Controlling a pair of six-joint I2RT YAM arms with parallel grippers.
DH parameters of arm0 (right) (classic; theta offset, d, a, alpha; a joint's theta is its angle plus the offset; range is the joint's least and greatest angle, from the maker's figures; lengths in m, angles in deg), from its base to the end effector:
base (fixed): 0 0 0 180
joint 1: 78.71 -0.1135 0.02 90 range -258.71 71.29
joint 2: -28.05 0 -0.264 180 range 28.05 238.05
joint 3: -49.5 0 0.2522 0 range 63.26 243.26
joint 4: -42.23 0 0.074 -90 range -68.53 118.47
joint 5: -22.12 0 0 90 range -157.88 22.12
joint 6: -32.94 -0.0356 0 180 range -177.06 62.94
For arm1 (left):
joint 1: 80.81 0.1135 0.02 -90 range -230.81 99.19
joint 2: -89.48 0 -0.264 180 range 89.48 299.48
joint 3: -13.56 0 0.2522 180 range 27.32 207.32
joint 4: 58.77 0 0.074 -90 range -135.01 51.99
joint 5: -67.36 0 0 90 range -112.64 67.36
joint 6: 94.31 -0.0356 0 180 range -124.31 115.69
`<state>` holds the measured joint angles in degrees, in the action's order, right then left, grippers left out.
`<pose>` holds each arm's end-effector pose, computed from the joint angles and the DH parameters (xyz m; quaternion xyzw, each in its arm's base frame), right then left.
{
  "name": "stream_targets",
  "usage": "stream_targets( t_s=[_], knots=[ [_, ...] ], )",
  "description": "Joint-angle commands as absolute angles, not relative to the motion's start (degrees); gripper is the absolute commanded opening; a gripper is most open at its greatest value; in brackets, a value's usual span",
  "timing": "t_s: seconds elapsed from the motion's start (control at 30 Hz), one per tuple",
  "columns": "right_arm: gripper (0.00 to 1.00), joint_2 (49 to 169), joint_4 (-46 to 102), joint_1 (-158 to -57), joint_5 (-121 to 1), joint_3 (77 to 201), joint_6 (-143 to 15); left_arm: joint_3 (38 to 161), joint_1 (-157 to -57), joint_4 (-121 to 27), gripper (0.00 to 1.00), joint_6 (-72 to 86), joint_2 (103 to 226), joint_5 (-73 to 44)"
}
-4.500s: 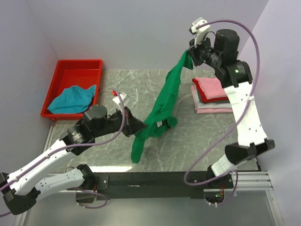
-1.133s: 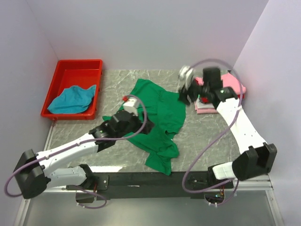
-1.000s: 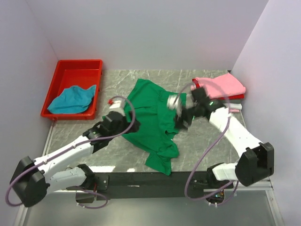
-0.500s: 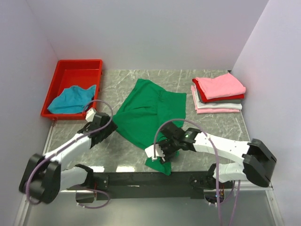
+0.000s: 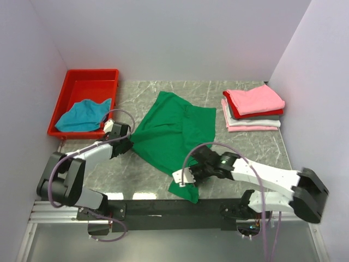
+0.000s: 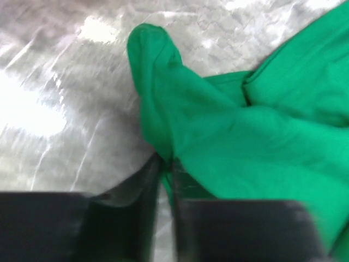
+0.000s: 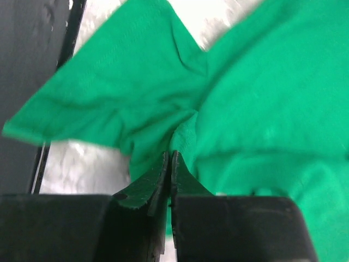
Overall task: Fold and stack the t-shirts
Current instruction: Flatten the tshirt out
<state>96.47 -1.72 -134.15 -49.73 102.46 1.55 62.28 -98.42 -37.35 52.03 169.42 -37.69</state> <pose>0.1161 0.1882 0.1989 -0.8217 0.4835 0.1449 0.2646 0.2462 -0.0684 0.1566 -0.3510 0.8721 -0.0919 0.3283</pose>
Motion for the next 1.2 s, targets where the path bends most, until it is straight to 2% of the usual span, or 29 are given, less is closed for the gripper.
stream_targets(
  t_s=[0.0,0.03,0.17,0.27,0.3,0.4,0.43,0.53,0.57,0.63,0.7,0.73,0.77,0.8,0.83,0.87,0.93,1.0,1.13,1.17],
  knots=[
    [0.01,86.98,-7.11,-129.89,-50.66,101.67,2.70,65.37,-97.51,-40.96,0.14,48.61,173.66,-35.83],
    [0.00,85.02,-8.69,-127.78,-50.22,101.58,3.31,65.46,-97.42,-41.14,0.01,47.91,174.03,-35.56],
    [0.00,77.29,-18.43,-117.75,-51.87,101.93,7.09,63.10,-97.34,-42.29,0.00,47.29,170.88,-34.77],
    [0.00,73.42,-21.00,-109.93,-54.69,98.16,11.92,60.38,-97.51,-39.32,0.00,46.58,161.40,-31.45],
    [0.00,72.88,-21.19,-108.09,-55.30,96.24,13.85,59.67,-97.51,-37.56,0.00,46.50,154.76,-30.47],
    [0.00,70.77,-22.24,-97.90,-53.47,94.55,20.51,57.73,-97.51,-28.63,0.00,46.41,140.44,-26.69],
    [0.00,70.59,-22.24,-91.43,-52.25,94.55,22.37,57.55,-97.60,-25.96,0.00,46.93,137.06,-25.55],
    [0.00,74.18,-23.91,-82.43,-49.44,97.17,29.58,57.03,-99.52,-17.25,0.00,49.47,126.07,-21.08],
    [0.00,75.59,-25.22,-76.31,-48.64,98.14,31.25,56.68,-100.05,-16.28,0.00,50.27,123.78,-19.23],
    [0.00,84.59,-29.76,-67.79,-46.71,102.87,37.82,54.85,-100.32,-11.72,0.01,54.65,116.76,-12.31],
    [0.02,85.78,-30.84,-66.86,-46.35,104.64,38.82,54.22,-100.32,-11.61,0.01,54.49,114.90,-8.44],
    [0.08,86.75,-32.77,-66.41,-46.08,105.44,38.91,53.69,-100.32,-11.79,0.01,54.32,114.18,-6.40],
    [0.10,87.63,-33.75,-65.62,-44.95,107.01,38.83,53.08,-100.32,-11.70,0.02,54.40,113.57,-4.64],
    [0.11,87.47,-34.45,-65.27,-44.24,107.64,38.74,53.24,-100.32,-11.09,0.24,54.06,112.87,-2.97],
    [0.43,87.12,-35.16,-65.18,-43.45,108.25,38.22,53.77,-100.32,-9.17,0.35,53.44,112.51,-1.30],
    [0.58,85.98,-35.86,-65.09,-42.31,109.39,37.86,55.69,-100.32,-8.02,0.43,52.74,111.90,-0.93],
    [0.67,84.75,-38.75,-65.09,-40.99,110.63,38.73,59.64,-100.32,-5.56,0.59,50.46,111.19,-1.63],
    [0.73,83.16,-39.99,-65.18,-38.19,112.56,39.09,62.11,-100.32,-5.55,0.66,48.44,111.36,-2.24],
    [0.79,83.24,-34.15,-67.36,-26.95,114.93,30.68,64.32,-100.32,-12.99,0.70,44.31,117.06,-5.41],
    [0.79,84.90,-31.24,-69.55,-25.18,115.37,21.60,63.80,-100.32,-16.32,0.70,43.25,119.17,-6.72]
  ],
)
